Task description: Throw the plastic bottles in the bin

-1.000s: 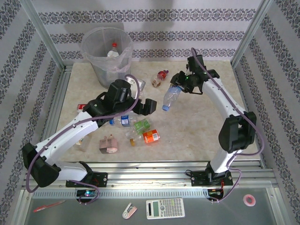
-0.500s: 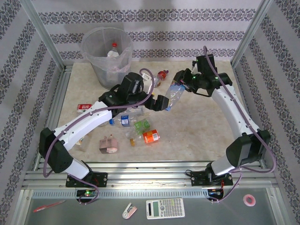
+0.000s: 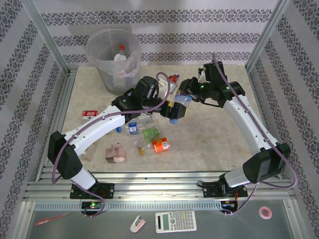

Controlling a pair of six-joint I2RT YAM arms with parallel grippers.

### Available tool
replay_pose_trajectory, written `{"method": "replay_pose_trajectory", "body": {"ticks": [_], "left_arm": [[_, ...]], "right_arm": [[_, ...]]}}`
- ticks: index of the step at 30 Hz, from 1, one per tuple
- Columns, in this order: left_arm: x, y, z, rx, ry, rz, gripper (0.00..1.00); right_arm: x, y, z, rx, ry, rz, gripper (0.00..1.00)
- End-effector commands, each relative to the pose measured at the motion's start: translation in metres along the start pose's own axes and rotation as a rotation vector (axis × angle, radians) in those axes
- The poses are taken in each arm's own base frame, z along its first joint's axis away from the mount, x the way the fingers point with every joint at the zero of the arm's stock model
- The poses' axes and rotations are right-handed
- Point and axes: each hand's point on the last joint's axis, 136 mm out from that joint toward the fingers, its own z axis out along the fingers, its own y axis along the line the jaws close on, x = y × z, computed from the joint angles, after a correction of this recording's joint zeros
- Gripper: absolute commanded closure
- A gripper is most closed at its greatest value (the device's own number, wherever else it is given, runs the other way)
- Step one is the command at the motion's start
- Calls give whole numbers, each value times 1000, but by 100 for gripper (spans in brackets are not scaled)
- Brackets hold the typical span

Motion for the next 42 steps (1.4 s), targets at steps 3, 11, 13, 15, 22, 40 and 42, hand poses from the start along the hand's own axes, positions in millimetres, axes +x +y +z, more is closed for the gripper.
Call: {"method": "replay_pose_trajectory", "body": {"ticks": [3, 11, 13, 15, 22, 40, 42], "left_arm": [[-2, -7, 7, 11, 13, -1, 0], [-7, -8, 6, 11, -4, 19, 16], [-7, -9, 5, 13, -7, 23, 26], [-7, -8, 4, 10, -6, 30, 34], [-6, -5, -2, -21, -15, 38, 46], [10, 37, -34, -200, -84, -38, 48], [14, 44, -41, -229, -93, -57, 48]], "right_arm": [[10, 20, -9, -68, 10, -10, 72], [24, 23, -2, -72, 58, -32, 72], [23, 22, -2, -68, 54, -33, 72], [23, 22, -2, -65, 53, -37, 70], [20, 27, -1, -83, 59, -40, 51], [-19, 31, -31, -89, -51, -116, 2], [-26, 25, -38, -81, -75, -104, 2]]}}
